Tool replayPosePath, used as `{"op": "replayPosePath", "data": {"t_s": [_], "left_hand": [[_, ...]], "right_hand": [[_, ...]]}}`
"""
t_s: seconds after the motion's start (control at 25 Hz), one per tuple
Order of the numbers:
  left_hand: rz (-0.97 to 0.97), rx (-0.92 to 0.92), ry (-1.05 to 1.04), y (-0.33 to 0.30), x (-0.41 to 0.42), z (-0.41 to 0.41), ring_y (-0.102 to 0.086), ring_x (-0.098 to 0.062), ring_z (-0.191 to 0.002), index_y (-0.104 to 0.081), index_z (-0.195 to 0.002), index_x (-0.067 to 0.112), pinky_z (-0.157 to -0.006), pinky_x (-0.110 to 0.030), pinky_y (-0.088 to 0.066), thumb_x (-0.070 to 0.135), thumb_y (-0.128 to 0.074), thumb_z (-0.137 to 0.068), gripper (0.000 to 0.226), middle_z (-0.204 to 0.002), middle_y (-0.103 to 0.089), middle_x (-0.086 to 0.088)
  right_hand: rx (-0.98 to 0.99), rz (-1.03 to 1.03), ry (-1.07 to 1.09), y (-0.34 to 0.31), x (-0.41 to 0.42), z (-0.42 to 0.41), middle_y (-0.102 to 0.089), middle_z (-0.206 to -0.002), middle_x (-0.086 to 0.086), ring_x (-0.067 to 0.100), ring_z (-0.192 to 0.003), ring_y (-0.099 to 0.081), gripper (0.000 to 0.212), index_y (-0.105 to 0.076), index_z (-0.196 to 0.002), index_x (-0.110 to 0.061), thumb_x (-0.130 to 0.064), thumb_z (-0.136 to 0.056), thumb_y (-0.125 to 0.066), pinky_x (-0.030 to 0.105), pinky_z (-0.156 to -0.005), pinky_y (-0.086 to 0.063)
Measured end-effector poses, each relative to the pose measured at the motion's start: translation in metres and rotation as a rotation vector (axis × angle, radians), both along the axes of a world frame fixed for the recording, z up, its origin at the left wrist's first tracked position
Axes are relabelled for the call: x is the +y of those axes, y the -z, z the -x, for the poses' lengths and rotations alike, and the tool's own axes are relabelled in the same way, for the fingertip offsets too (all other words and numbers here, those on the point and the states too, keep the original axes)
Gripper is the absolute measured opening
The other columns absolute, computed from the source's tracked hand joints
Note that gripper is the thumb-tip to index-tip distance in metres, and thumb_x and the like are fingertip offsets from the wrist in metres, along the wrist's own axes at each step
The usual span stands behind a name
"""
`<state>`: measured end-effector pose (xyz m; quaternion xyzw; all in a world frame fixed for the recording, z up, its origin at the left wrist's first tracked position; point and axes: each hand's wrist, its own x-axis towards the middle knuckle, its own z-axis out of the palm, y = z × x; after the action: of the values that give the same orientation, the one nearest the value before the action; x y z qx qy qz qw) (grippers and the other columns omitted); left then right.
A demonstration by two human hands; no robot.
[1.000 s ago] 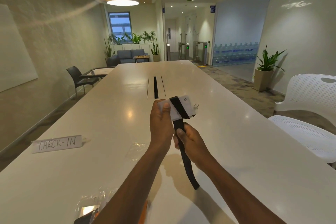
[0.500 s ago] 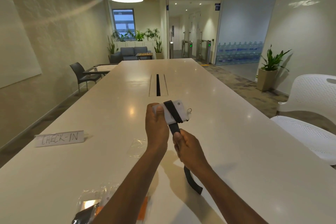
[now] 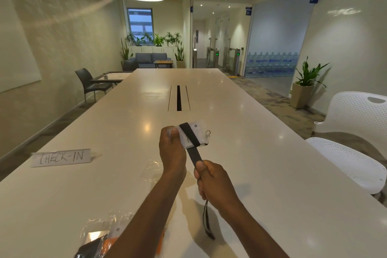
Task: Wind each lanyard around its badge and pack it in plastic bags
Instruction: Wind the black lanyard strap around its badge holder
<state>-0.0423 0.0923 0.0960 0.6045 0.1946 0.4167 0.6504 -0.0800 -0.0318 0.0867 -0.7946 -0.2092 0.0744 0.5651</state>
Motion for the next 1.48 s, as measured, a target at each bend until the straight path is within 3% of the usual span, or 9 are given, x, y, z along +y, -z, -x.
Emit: {"op": "replayPosePath", "data": {"t_s": [0.12, 0.32, 0.44, 0.6, 0.92, 1.04, 1.24, 1.36, 1.48], "left_hand": [[-0.238, -0.006, -0.054, 0.005, 0.002, 0.003, -0.057, -0.006, -0.08, -0.05, -0.097, 0.028, -0.06, -0.009, -0.046, 0.025, -0.041, -0.106, 0.013, -0.09, -0.057, 0.011], [-0.499, -0.015, 0.004, 0.012, 0.014, 0.004, -0.056, -0.008, -0.072, -0.053, -0.096, 0.017, -0.055, -0.012, -0.043, 0.013, -0.044, -0.104, 0.013, -0.081, -0.057, 0.008], [-0.545, 0.017, 0.074, 0.017, 0.011, 0.004, -0.061, -0.02, -0.075, -0.057, -0.1, 0.013, -0.06, -0.027, -0.05, 0.017, -0.046, -0.104, 0.012, -0.083, -0.063, -0.002], [-0.596, 0.012, 0.134, 0.022, 0.005, 0.012, -0.058, -0.008, -0.074, -0.056, -0.096, 0.022, -0.059, -0.027, -0.048, 0.034, -0.042, -0.099, 0.019, -0.08, -0.059, 0.012], [-0.634, -0.027, 0.405, 0.035, -0.015, 0.03, -0.059, -0.015, -0.079, -0.057, -0.095, 0.018, -0.066, -0.035, -0.049, 0.031, -0.039, -0.102, 0.023, -0.087, -0.059, 0.011], [-0.601, -0.055, 0.428, 0.031, -0.02, 0.036, -0.06, -0.011, -0.088, -0.057, -0.097, 0.024, -0.07, -0.019, -0.048, 0.033, -0.037, -0.101, 0.022, -0.094, -0.06, 0.014], [-0.499, -0.05, 0.465, 0.024, -0.024, 0.041, -0.058, -0.009, -0.119, -0.053, -0.132, 0.028, -0.094, -0.02, -0.05, 0.047, -0.034, -0.1, 0.042, -0.131, -0.06, 0.013], [-0.455, -0.096, 0.434, 0.024, -0.026, 0.041, -0.062, -0.013, -0.11, -0.061, -0.117, 0.023, -0.086, -0.023, -0.052, 0.037, -0.039, -0.101, 0.031, -0.116, -0.068, 0.008], [-0.476, -0.092, 0.362, 0.023, -0.029, 0.043, -0.063, -0.008, -0.092, -0.062, -0.1, 0.024, -0.072, -0.012, -0.048, 0.036, -0.041, -0.101, 0.024, -0.094, -0.068, 0.011]], "right_hand": [[0.024, 0.064, -0.021, -0.018, -0.002, 0.004, -0.05, -0.054, -0.004, 0.012, -0.049, -0.048, 0.042, -0.052, -0.069, -0.02, -0.038, -0.103, -0.035, 0.029, -0.055, -0.045], [-0.043, 0.109, -0.038, -0.064, -0.014, -0.009, -0.043, -0.051, -0.012, 0.008, -0.048, -0.039, 0.035, -0.058, -0.07, -0.021, -0.036, -0.098, -0.043, 0.026, -0.053, -0.033], [-0.164, 0.236, -0.105, -0.093, -0.021, -0.018, -0.045, -0.053, -0.01, 0.003, -0.043, -0.039, 0.024, -0.061, -0.078, -0.014, -0.034, -0.091, -0.058, 0.023, -0.047, -0.033], [-0.394, 0.53, -0.068, -0.118, -0.024, -0.035, -0.058, -0.076, -0.002, 0.01, -0.063, -0.053, 0.014, -0.061, -0.088, -0.019, -0.032, -0.091, -0.06, 0.023, -0.048, -0.037], [-0.537, 0.504, 0.131, -0.121, -0.02, -0.086, -0.066, -0.085, -0.003, 0.013, -0.077, -0.06, 0.011, -0.066, -0.083, -0.023, -0.032, -0.088, -0.069, 0.029, -0.068, -0.046], [-0.487, 0.479, 0.118, -0.108, -0.021, -0.102, -0.066, -0.081, -0.005, 0.01, -0.074, -0.059, 0.013, -0.066, -0.078, -0.026, -0.035, -0.086, -0.071, 0.027, -0.062, -0.044], [-0.282, 0.392, 0.069, -0.073, -0.026, -0.111, -0.062, -0.069, -0.003, 0.009, -0.063, -0.054, 0.027, -0.063, -0.065, -0.025, -0.038, -0.088, -0.068, 0.023, -0.056, -0.04], [-0.067, 0.432, 0.004, -0.043, -0.027, -0.11, -0.06, -0.068, 0.013, 0.017, -0.057, -0.051, 0.034, -0.057, -0.065, -0.01, -0.03, -0.092, -0.064, 0.026, -0.059, -0.042], [0.091, 0.46, -0.069, -0.021, -0.03, -0.097, -0.058, -0.072, 0.021, 0.021, -0.058, -0.051, 0.027, -0.052, -0.066, -0.005, -0.006, -0.087, -0.068, 0.025, -0.059, -0.042]]}}
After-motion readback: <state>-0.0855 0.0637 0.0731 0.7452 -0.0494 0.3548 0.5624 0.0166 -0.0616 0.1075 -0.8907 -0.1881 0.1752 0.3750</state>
